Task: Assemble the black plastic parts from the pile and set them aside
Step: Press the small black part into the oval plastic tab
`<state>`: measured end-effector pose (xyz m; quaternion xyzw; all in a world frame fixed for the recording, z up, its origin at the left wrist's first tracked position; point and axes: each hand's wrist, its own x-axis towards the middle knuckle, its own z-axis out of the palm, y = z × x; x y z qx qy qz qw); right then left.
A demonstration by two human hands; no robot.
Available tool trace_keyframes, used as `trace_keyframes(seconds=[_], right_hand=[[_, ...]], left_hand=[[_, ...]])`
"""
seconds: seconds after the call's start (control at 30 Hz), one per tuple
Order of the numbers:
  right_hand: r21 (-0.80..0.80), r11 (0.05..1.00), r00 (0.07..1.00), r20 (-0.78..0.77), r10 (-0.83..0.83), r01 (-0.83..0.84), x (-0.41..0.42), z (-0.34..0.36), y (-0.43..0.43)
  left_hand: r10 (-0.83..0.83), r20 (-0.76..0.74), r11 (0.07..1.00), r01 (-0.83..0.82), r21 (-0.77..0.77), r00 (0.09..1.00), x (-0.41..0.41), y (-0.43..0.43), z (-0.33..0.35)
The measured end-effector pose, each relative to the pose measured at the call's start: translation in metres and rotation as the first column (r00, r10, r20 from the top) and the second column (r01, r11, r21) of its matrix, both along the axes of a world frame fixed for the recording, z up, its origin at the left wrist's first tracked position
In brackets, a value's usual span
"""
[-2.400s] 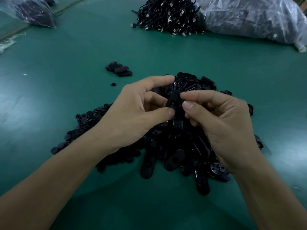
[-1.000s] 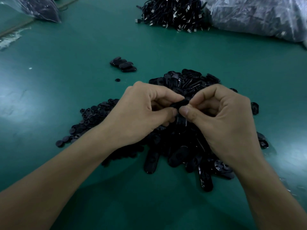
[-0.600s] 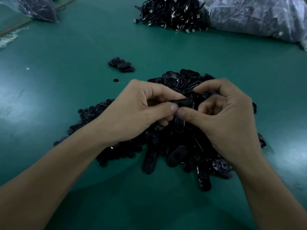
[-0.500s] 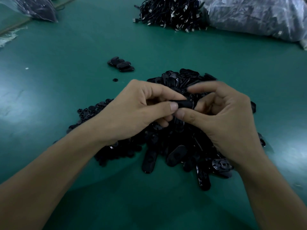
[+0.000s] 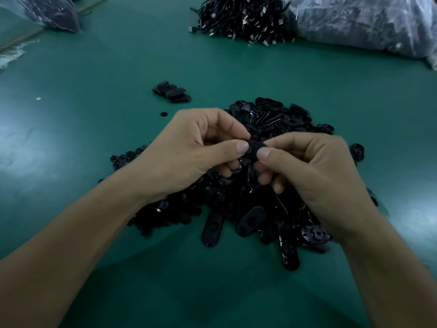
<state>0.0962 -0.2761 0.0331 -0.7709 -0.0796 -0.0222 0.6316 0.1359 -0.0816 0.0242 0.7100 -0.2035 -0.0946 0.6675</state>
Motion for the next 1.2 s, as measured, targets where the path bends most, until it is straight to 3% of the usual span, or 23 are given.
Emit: trace_keyframes(seconds=[0.7,1.03,1.2], right_hand=[[0.021,1.0,0.999,-0.044,0.017,-0.016,0.002,-0.003,0.0],[-0.05,0.999,1.0,-0.027,-0.014,0.012,0.003,-0.006,0.002],[0.007,0.999,0.998,-0.046,-0.035,0.035,0.003,-0.008,0.005]], left_hand=[[0.053,0.042,0.998,-0.054,0.013,0.998,-0.004,-0.004,0.0],[0.13,0.028,0.991,-0.13,-0.013,0.991,-0.008,-0.01,-0.001],[0.14,0.039,0.99,-0.14,-0.008,0.989,-0.009,-0.012,-0.002]])
